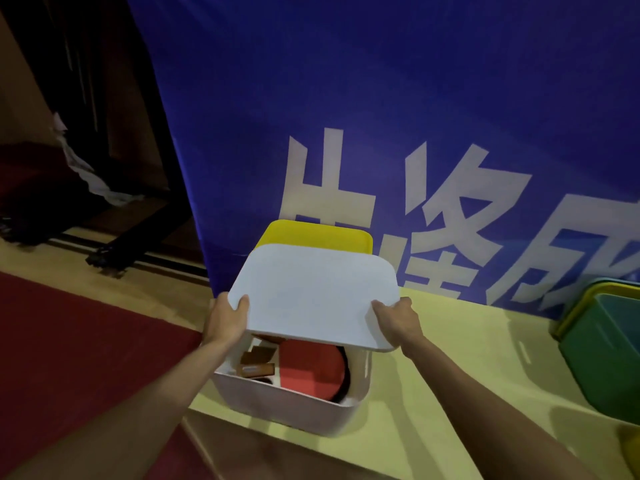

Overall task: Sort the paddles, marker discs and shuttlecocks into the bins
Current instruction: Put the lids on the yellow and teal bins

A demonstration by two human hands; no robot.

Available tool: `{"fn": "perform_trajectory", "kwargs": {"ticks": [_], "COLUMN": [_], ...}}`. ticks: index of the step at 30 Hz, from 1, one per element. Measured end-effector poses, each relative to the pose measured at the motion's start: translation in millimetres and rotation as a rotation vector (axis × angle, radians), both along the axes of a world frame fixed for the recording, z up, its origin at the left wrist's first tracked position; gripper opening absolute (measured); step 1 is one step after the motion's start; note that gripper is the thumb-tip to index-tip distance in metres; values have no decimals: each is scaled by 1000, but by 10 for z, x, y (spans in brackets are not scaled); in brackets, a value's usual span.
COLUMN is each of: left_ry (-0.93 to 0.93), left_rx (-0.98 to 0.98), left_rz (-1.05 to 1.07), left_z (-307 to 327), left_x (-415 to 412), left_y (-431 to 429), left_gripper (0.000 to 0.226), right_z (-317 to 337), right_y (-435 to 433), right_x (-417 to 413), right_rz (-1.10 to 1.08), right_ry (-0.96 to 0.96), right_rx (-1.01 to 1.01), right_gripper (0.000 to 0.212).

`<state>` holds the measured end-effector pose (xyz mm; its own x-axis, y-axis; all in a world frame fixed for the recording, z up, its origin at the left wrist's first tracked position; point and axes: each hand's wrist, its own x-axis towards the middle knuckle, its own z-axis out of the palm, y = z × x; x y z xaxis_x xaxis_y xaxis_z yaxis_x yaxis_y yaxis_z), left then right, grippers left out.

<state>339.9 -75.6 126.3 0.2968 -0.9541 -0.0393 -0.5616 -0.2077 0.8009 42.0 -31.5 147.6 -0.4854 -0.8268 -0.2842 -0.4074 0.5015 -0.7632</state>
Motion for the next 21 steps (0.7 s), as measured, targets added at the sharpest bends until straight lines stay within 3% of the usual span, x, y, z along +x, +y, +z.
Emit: {"fn": "perform_trajectory", "kwargs": {"ticks": [7, 21], "left_ry": [14, 52], "left_rx": [93, 141], "left_rz": [-96, -107], "left_z": [-233, -606], "left_x": [530, 556], "left_y": [126, 237], "left_gripper": [40, 40], "right_z": [-138, -498], "right_y": [358, 526], "right_x": [567, 701], "right_rz": [-55, -37], "right_ry": [47, 97], "right_rx": [82, 124], "right_gripper": [63, 63]}}
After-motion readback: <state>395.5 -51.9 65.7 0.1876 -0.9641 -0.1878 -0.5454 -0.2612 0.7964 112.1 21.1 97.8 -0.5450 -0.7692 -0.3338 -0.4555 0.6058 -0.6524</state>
